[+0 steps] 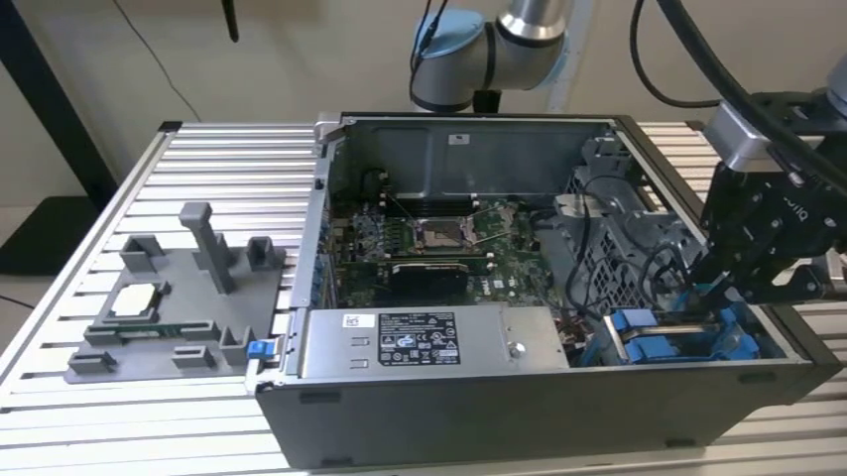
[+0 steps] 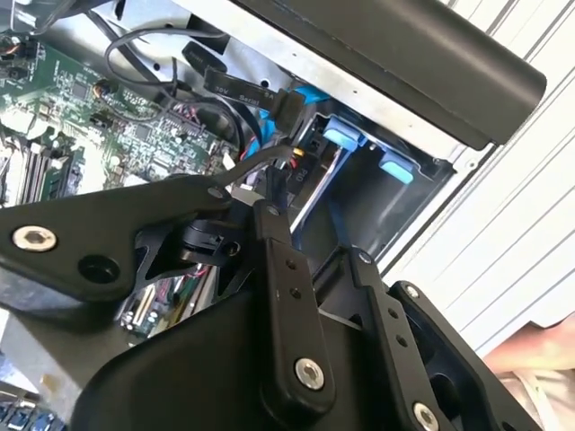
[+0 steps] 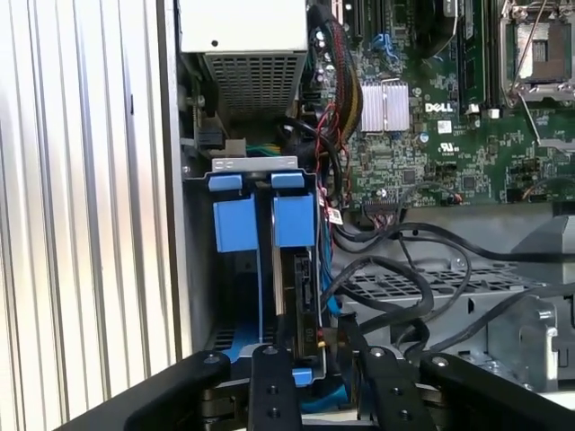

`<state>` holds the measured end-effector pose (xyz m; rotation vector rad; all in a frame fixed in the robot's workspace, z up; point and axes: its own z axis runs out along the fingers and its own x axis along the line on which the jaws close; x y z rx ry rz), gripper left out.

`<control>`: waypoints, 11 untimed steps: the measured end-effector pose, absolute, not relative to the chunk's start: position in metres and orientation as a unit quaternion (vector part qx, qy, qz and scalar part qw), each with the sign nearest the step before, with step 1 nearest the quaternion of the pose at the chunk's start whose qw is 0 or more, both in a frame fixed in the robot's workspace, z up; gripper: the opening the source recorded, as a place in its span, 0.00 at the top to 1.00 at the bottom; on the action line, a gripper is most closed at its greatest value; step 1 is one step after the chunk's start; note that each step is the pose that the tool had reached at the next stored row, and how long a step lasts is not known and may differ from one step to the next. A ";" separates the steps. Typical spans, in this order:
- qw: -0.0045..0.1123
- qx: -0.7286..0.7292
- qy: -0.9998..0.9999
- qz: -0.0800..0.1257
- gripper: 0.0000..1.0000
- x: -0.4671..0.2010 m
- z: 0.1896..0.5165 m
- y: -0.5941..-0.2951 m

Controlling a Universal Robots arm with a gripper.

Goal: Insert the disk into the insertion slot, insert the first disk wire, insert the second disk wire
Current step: 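Insert the first disk wire, then insert the second disk wire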

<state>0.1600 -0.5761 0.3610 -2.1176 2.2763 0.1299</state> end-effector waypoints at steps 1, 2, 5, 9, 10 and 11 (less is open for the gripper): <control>0.015 -0.680 0.731 0.042 0.00 0.160 0.363 -0.576; 0.015 -0.680 0.731 0.042 0.00 0.160 0.364 -0.576; 0.015 -0.680 0.731 0.042 0.00 0.160 0.364 -0.576; 0.015 -0.680 0.731 0.042 0.00 0.160 0.364 -0.576; 0.015 -0.680 0.731 0.042 0.00 0.160 0.364 -0.576; 0.015 -0.680 0.731 0.042 0.00 0.160 0.364 -0.576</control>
